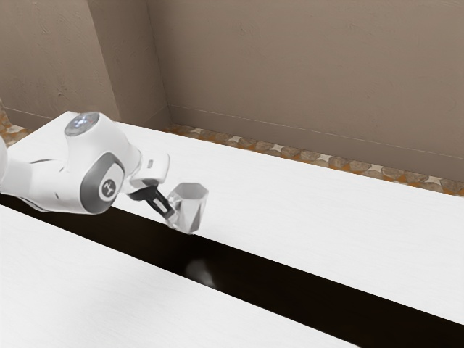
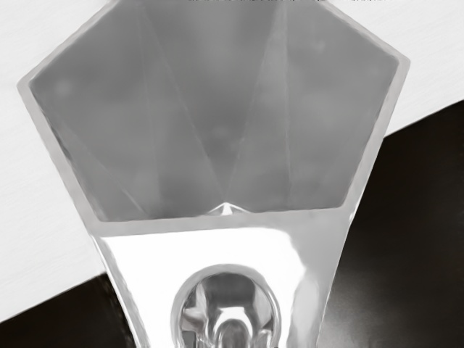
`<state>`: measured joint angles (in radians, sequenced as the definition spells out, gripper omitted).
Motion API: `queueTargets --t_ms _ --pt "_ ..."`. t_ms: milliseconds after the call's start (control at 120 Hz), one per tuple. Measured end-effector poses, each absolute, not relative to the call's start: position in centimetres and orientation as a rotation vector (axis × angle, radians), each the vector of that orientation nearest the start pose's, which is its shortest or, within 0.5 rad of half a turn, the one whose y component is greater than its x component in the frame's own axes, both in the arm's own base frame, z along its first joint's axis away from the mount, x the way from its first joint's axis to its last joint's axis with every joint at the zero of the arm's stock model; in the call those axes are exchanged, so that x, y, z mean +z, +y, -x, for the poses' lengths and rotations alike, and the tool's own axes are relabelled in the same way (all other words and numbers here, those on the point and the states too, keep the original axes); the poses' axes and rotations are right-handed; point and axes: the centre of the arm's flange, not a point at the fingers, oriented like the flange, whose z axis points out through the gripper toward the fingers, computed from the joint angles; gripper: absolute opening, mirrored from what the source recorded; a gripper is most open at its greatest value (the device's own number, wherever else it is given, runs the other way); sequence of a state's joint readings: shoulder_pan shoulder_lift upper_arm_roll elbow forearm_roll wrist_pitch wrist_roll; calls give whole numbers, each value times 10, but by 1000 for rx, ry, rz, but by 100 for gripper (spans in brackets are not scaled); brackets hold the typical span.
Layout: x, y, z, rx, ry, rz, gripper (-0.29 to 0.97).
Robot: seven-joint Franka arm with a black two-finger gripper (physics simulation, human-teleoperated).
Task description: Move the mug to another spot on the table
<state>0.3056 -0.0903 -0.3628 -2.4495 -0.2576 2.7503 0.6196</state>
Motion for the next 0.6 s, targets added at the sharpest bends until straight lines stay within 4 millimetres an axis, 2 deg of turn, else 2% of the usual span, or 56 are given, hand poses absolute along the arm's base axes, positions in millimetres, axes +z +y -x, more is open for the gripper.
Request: queueTargets --t_ms 67,242,433,600 --pt "371 -23 -501 -625 671 3010 1" --pt "369 8 -494 -618 467 3046 1" --pt "358 27 -488 -591 299 3082 1" --pt "342 34 -490 -583 202 3107 1"
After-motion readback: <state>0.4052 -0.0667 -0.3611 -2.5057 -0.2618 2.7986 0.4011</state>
